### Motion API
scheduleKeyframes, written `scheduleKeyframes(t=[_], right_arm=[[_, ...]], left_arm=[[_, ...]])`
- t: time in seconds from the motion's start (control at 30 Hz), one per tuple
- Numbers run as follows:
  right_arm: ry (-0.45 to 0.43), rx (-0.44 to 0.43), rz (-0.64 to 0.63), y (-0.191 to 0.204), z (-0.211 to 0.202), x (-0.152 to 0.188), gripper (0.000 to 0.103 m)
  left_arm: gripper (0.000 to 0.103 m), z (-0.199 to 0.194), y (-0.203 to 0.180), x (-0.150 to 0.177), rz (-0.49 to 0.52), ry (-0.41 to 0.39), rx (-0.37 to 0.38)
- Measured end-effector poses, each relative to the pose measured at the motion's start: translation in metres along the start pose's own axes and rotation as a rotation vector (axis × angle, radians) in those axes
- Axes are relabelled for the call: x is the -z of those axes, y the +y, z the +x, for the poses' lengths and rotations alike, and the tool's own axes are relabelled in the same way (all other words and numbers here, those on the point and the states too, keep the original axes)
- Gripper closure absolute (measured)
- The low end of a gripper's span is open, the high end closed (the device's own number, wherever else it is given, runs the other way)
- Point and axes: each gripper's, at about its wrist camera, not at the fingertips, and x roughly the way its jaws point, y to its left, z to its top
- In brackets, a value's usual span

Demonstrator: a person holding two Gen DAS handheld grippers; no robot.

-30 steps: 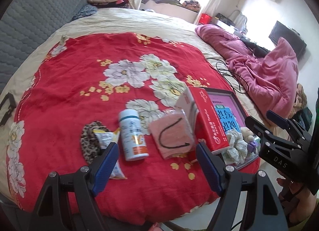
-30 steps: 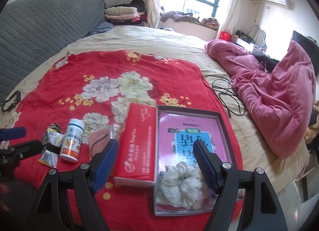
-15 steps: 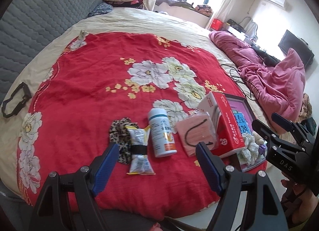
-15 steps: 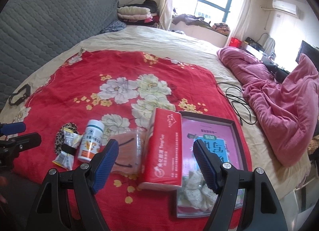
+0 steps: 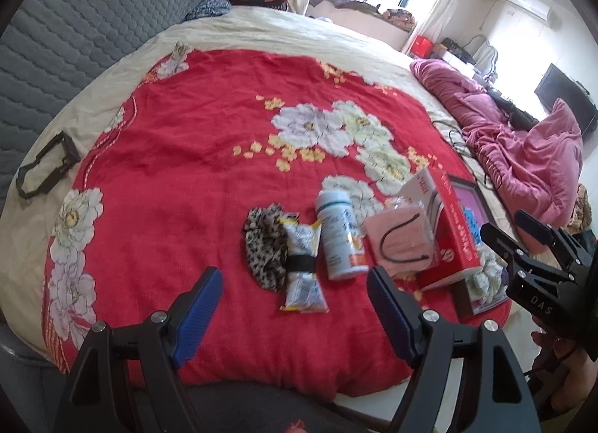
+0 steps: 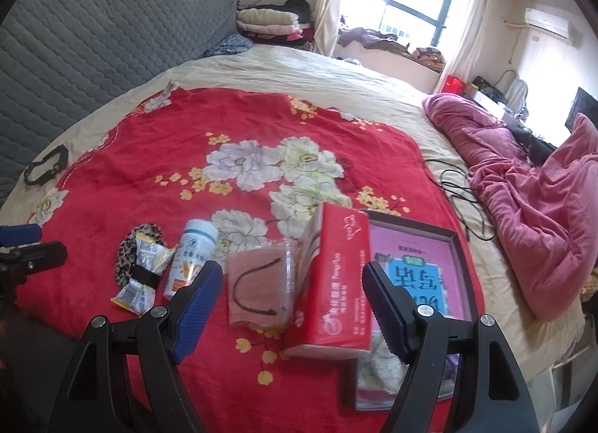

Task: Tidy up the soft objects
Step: 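Move both open tools back from the tray toward the remaining items, then grasp the yellow-white snack packet with the left tool while the right tool grasps the pink mask bag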

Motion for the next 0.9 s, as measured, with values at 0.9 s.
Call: scheduleKeyframes(t=[0.9], right_arm=[[0.137, -0.023, -0.063, 0.019, 0.074, 0.024, 0.025]], left_arm=[[0.036, 0.129, -0.016, 0.023, -0.027, 0.267, 0.034]])
